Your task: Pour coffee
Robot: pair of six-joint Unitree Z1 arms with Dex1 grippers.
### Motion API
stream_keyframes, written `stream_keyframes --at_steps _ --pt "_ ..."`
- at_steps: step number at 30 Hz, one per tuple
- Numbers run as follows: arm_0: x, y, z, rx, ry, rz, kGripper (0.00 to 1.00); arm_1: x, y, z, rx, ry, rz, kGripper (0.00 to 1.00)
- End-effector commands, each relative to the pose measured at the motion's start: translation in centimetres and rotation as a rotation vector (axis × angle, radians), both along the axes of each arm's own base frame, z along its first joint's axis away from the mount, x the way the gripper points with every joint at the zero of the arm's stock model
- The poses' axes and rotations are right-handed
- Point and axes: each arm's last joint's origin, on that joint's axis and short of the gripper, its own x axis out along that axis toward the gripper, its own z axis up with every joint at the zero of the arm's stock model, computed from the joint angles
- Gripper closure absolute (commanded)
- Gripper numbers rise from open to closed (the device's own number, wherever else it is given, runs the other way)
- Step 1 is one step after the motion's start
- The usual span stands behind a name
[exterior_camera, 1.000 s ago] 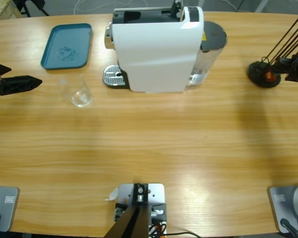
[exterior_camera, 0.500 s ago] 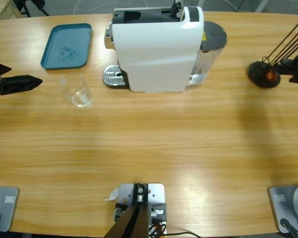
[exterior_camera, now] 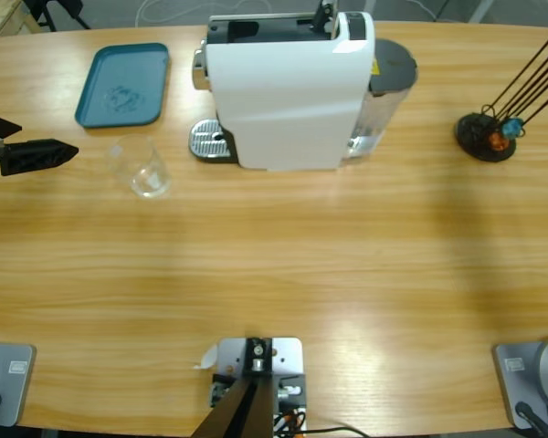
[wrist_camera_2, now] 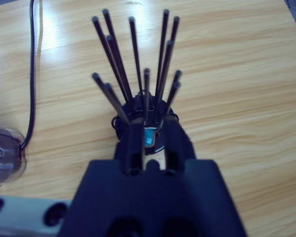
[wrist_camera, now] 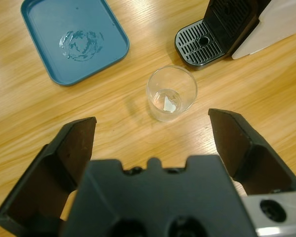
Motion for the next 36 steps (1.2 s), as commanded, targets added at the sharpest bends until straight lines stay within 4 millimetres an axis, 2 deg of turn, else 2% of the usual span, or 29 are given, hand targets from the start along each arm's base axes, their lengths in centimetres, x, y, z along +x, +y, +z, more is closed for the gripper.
stream_keyframes --at_steps 1,6,13,18,27,36 --pt "0.1 -0.2 -1.6 0.043 0.036 -0.001 0.013 -2.3 -0.5 -2.9 -0.009 0.029 -0.029 0.676" --pt "0.1 -0.3 -1.7 0.045 0.039 -0.002 0.013 -2.3 -0.5 -4.7 -0.006 0.035 -0.027 0.676" --pt "0.2 -0.3 -1.8 0.048 0.042 -0.001 0.013 -0.2 0.4 -6.3 0.003 0.052 -0.002 0.676" --pt "0.2 -0.4 -1.8 0.050 0.044 -0.002 0.013 0.3 0.7 -7.4 0.004 0.067 0.004 0.676" --pt "0.3 -0.4 -1.9 0.051 0.046 -0.002 0.013 -0.3 0.6 -8.4 0.005 0.079 0.000 0.676" --pt "0.3 -0.5 -1.9 0.052 0.046 -0.002 0.013 0.5 0.8 -9.0 0.008 0.080 0.001 0.676"
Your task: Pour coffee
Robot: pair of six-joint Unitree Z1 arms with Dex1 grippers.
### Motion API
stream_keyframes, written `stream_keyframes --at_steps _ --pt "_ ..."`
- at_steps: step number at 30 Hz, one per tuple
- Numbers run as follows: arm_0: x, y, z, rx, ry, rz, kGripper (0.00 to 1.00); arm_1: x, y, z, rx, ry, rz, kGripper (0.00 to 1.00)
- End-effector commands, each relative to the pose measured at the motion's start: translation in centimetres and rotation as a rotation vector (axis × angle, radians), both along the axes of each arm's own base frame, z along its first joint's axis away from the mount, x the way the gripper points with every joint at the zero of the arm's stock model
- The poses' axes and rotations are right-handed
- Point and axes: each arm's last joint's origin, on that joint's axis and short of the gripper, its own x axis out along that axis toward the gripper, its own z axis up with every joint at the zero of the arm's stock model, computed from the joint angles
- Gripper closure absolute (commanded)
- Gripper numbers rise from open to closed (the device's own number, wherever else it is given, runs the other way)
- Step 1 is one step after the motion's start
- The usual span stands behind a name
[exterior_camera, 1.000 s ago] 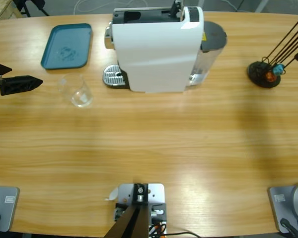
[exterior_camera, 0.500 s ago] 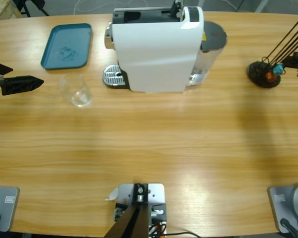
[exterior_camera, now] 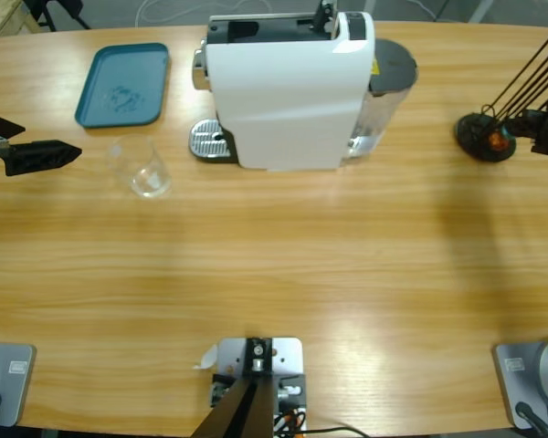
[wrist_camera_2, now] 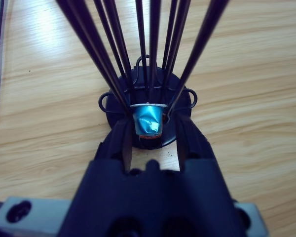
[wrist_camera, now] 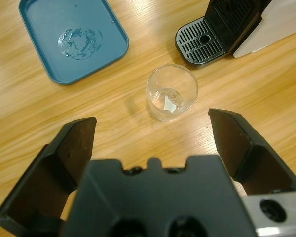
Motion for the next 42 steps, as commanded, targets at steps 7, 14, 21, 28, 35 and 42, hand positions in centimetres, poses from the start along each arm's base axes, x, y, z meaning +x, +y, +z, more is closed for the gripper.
stream_keyframes --at_steps 7,14,21,28,35,42 --pt "0.2 -0.3 -1.8 0.049 0.043 -0.002 0.013 0.6 0.3 -2.0 -0.003 0.049 -0.006 0.676" --pt "0.2 -0.3 -1.8 0.050 0.043 -0.003 0.013 0.9 0.3 -2.0 -0.003 0.045 -0.006 0.676" --pt "0.2 -0.3 -1.7 0.049 0.042 -0.003 0.013 1.3 0.3 -2.1 -0.004 0.043 -0.008 0.679" --pt "0.2 -0.3 -1.8 0.050 0.043 -0.003 0.013 1.7 0.4 -2.1 -0.004 0.035 -0.009 0.681" --pt "0.2 -0.4 -1.8 0.051 0.044 -0.003 0.013 1.9 0.4 -1.9 -0.008 0.023 -0.015 0.804" --pt "0.2 -0.4 -1.8 0.051 0.044 -0.003 0.013 1.7 0.4 -2.1 -0.008 0.022 -0.013 1.000"
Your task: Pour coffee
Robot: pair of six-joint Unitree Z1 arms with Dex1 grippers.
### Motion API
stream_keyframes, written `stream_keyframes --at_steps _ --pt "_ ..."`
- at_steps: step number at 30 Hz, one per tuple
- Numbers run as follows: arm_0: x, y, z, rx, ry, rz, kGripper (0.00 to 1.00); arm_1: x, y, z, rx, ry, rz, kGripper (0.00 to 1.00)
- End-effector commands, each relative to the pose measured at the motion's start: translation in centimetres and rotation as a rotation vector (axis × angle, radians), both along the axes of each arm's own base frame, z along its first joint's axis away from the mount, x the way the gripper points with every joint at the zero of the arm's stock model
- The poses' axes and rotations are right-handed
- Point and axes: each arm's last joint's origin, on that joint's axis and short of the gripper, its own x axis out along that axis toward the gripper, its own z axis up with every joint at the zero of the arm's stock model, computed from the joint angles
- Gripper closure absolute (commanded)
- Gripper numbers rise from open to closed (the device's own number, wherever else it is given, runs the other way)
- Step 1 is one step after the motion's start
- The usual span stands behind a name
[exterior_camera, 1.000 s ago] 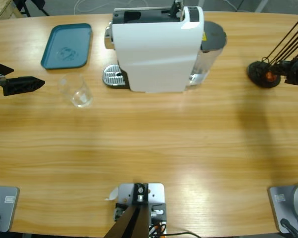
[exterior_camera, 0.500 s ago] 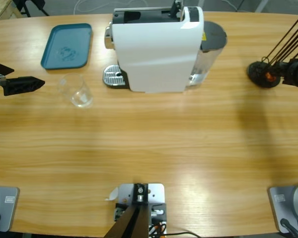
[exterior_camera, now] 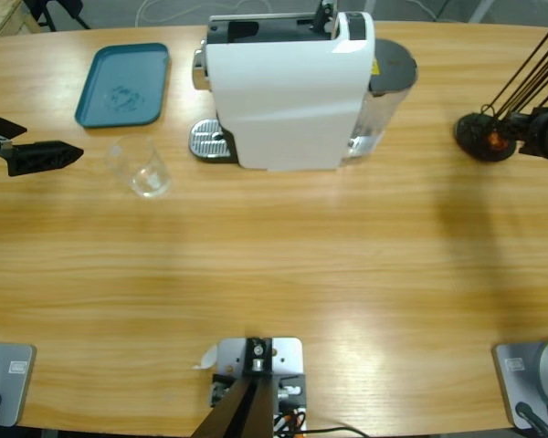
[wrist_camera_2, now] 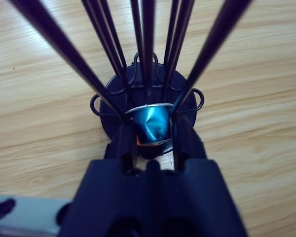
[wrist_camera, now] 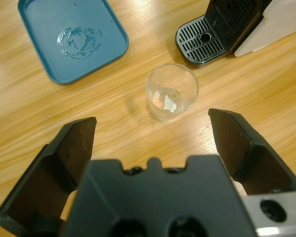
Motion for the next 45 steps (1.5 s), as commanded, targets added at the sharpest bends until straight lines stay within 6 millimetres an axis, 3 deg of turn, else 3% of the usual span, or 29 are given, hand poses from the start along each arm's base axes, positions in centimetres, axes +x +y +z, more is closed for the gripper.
stream_keyframes --at_steps 1,6,13,24,33,38,45 --pt "0.1 -0.2 -1.7 0.046 0.039 -0.003 0.013 0.3 0.2 -0.6 -0.001 0.003 -0.008 1.000" --pt "0.1 -0.3 -1.7 0.045 0.038 -0.003 0.013 0.1 0.2 -0.3 0.000 -0.011 -0.009 1.000" --pt "0.1 -0.3 -1.6 0.045 0.037 -0.003 0.013 -1.5 -0.1 2.1 0.001 -0.019 -0.009 1.000" --pt "0.1 -0.3 -1.6 0.043 0.039 -0.005 0.013 -3.7 -0.4 11.7 0.010 -0.123 -0.004 1.000" --pt "0.1 -0.3 -1.7 0.041 0.040 -0.005 0.013 -7.1 0.1 16.9 0.013 -0.152 0.068 1.000" --pt "0.2 -0.5 -1.8 0.036 0.049 -0.014 0.000 -8.0 2.9 18.3 -0.070 -0.129 0.343 1.000" --pt "0.2 -0.5 -1.7 0.031 0.047 -0.016 0.000 -9.7 9.4 18.4 -0.225 -0.064 0.904 1.000"
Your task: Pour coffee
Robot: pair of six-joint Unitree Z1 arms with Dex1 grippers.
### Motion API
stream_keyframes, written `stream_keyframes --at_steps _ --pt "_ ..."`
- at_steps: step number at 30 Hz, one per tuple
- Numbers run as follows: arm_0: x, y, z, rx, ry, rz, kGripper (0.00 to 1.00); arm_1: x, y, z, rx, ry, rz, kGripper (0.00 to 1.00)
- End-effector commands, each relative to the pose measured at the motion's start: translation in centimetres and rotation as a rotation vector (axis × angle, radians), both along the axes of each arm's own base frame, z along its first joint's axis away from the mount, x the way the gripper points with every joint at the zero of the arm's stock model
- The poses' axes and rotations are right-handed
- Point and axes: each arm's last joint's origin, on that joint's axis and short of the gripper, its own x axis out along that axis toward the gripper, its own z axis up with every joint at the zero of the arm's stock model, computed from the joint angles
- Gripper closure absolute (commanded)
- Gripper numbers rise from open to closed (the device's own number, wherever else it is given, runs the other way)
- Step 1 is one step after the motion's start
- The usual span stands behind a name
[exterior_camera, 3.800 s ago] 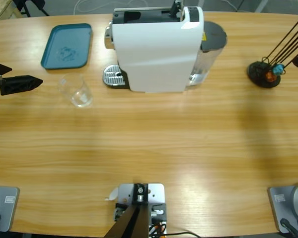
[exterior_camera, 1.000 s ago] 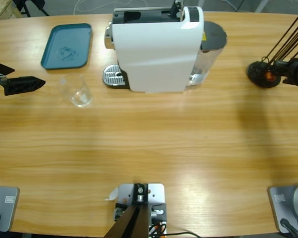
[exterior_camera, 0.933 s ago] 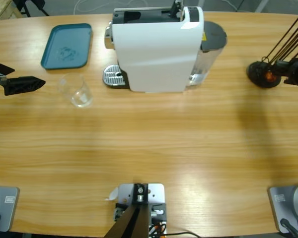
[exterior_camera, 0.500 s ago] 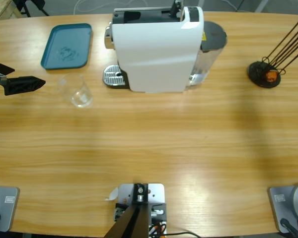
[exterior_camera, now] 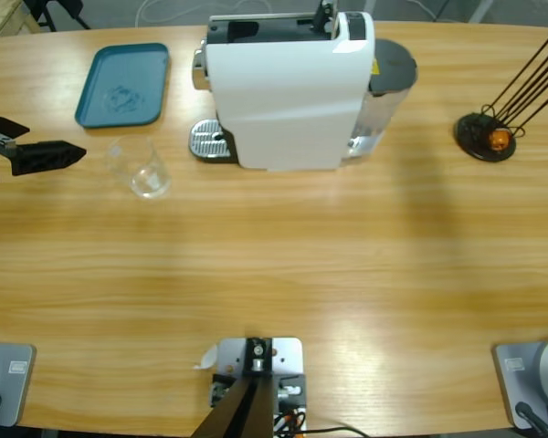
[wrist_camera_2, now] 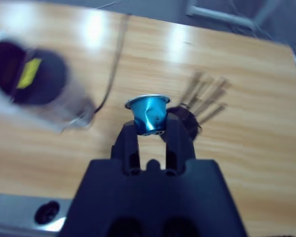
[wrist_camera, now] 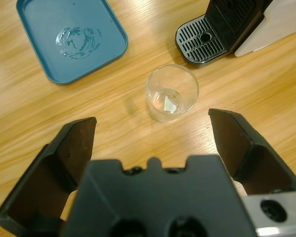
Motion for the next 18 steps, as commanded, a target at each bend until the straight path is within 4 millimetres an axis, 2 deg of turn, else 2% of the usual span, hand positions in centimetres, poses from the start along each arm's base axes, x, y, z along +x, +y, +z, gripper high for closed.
stream_keyframes --at_steps 1,6,10,13,18 --pt "0.0 -0.3 -1.5 0.028 0.045 -0.016 0.000 -1.9 6.0 0.1 -0.157 0.048 0.513 1.000" --pt "0.0 -0.3 -1.6 0.026 0.050 -0.021 0.000 0.1 10.5 0.3 -0.143 0.092 0.789 1.000" --pt "-0.1 -0.3 -1.6 0.025 0.052 -0.023 0.000 2.5 15.4 0.4 -0.188 0.078 0.989 1.000" --pt "-0.1 -0.3 -1.5 0.024 0.051 -0.023 0.000 4.4 18.4 0.4 -0.236 0.044 1.073 1.000" --pt "-0.1 -0.3 -1.5 0.021 0.049 -0.024 0.000 7.3 21.9 0.7 -0.311 -0.029 1.139 1.000"
